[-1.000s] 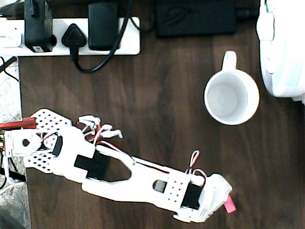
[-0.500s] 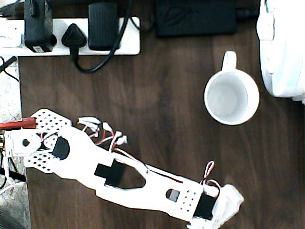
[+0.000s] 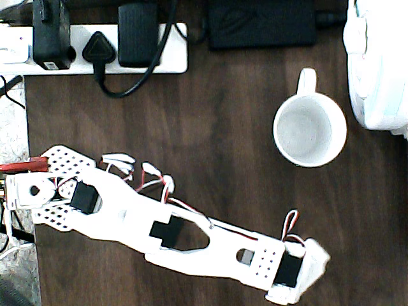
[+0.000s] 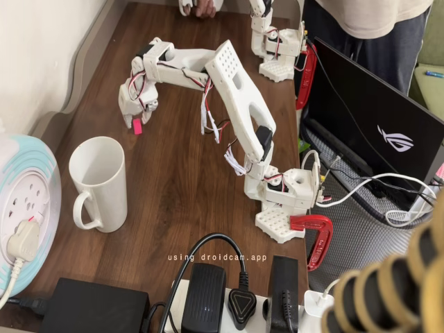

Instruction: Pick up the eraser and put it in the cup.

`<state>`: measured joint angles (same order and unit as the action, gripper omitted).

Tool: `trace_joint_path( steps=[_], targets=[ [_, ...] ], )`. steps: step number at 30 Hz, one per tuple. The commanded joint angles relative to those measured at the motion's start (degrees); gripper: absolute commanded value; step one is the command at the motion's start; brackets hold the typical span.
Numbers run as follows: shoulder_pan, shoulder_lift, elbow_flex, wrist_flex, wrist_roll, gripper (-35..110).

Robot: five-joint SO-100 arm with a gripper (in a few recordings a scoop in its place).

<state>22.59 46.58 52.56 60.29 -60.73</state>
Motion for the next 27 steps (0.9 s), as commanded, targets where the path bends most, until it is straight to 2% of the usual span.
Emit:
trace_joint_path(
  steps=[1, 8, 16, 21, 27],
  targets=[
    [0.26, 0.35, -1.14, 3.52, -0.26, 0],
    [0.53, 3.69, -0.70, 3.52, -0.09, 0],
    [-5.01, 27.25, 8.00, 1.93, -1.76, 0],
    [-11.60, 48.16, 22.85, -5.71, -5.19, 0],
    [-21.62, 63.11, 35.33, -11.07, -6.15, 0]
  ],
)
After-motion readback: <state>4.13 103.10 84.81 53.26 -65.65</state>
